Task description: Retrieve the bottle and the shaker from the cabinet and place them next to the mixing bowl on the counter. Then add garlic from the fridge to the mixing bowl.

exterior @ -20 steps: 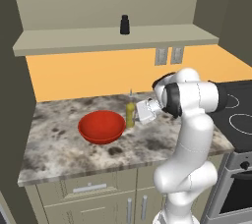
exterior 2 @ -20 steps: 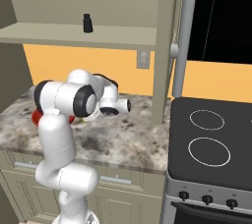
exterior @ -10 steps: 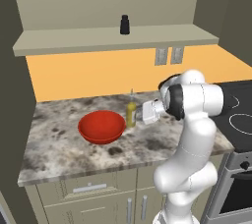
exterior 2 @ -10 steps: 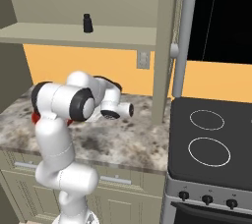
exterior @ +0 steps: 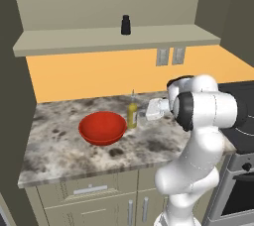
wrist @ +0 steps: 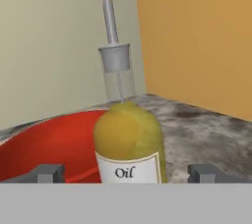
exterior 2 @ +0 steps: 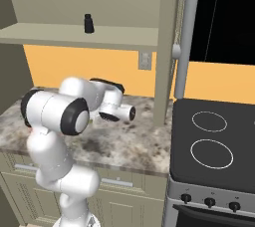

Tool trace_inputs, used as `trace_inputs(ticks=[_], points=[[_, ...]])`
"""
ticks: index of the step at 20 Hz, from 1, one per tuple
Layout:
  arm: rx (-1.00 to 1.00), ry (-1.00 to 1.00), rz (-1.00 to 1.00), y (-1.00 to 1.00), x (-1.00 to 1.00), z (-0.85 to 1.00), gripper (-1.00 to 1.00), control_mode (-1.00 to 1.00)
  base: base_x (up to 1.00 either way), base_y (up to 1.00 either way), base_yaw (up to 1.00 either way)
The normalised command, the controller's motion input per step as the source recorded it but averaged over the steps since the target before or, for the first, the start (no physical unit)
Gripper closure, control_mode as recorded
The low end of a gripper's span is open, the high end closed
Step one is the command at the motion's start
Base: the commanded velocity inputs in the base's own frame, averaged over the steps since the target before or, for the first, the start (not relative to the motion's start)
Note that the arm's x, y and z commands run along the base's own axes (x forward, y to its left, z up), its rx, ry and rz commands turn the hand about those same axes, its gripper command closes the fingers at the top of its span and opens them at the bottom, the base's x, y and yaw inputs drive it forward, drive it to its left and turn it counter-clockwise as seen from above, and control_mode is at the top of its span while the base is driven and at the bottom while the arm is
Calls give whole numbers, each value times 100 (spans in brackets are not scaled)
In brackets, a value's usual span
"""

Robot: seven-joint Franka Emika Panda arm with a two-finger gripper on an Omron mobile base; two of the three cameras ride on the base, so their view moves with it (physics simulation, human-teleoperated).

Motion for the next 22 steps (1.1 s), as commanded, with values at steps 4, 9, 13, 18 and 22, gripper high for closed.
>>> trace_inputs(ticks=[4, 9, 13, 18, 22], points=[[0, 0, -24, 0, -51, 51, -100, -100, 0, 0, 0], [0, 3, -23, 0, -44, 70, -100, -100, 0, 0, 0], [-1, 25, -17, -2, 0, 90, -100, -100, 0, 0, 0], [-2, 34, -15, 0, -1, 97, -100, -100, 0, 0, 0], [0, 14, -10, -12, -48, 74, -100, -100, 0, 0, 0]])
